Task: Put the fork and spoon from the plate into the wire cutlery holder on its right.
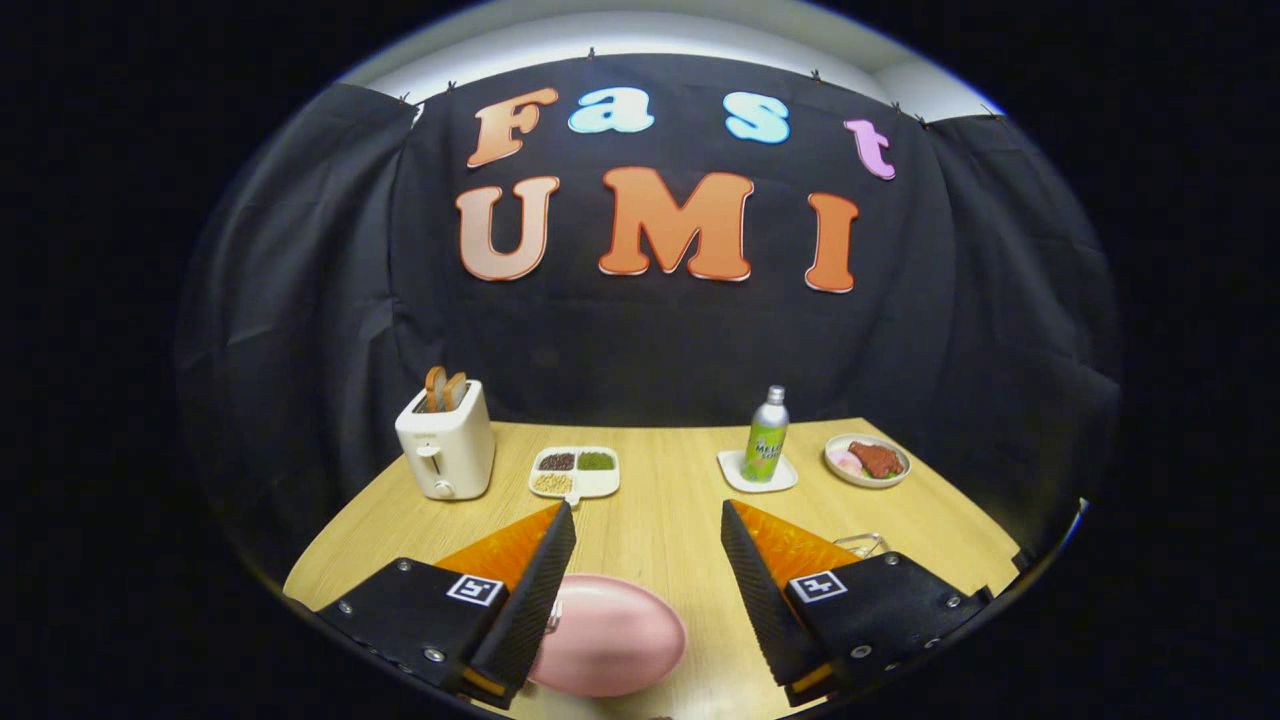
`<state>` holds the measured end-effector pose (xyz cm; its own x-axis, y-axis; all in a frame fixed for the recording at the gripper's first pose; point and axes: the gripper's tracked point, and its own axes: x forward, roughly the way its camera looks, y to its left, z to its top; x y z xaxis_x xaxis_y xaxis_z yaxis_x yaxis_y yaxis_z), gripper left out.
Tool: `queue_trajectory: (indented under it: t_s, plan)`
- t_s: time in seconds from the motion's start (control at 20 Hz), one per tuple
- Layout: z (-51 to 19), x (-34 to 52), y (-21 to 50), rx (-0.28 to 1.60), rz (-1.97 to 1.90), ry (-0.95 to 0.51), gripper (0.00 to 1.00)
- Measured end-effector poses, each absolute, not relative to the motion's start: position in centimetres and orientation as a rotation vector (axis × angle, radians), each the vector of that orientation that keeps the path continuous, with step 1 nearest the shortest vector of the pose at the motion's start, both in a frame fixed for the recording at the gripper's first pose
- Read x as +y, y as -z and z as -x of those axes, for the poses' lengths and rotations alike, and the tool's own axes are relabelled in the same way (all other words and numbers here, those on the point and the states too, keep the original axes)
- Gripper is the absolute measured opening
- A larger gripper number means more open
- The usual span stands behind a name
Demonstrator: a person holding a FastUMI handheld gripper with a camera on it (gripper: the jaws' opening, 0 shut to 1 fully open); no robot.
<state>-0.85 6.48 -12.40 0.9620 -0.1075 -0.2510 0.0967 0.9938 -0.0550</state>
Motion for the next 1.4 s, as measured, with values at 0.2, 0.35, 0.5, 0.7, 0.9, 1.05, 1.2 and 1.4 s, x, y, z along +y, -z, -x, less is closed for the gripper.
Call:
queue_trajectory:
  t_s: [0.2, 0.35, 0.5, 0.7, 0.9, 1.05, 1.2, 1.4]
  plan:
    - [1.5, 9.0, 17.7, 0.378, 0.047, 0.071, 0.89]
    - [2.2, 10.2, 22.6, 0.507, 0.05, 0.042, 0.88]
    - [2.6, 10.9, 26.1, 0.596, 0.048, 0.028, 0.89]
    - [3.3, 11.9, 29.8, 0.696, 0.059, -0.01, 0.89]
    - [3.0, 12.8, 32.2, 0.769, 0.09, -0.033, 0.89]
    - [3.1, 12.6, 33.6, 0.823, 0.097, -0.011, 0.84]
    - [3.3, 12.4, 34.4, 0.867, 0.102, -0.002, 0.67]
    - [3.2, 12.7, 34.5, 0.881, 0.104, -0.027, 0.29]
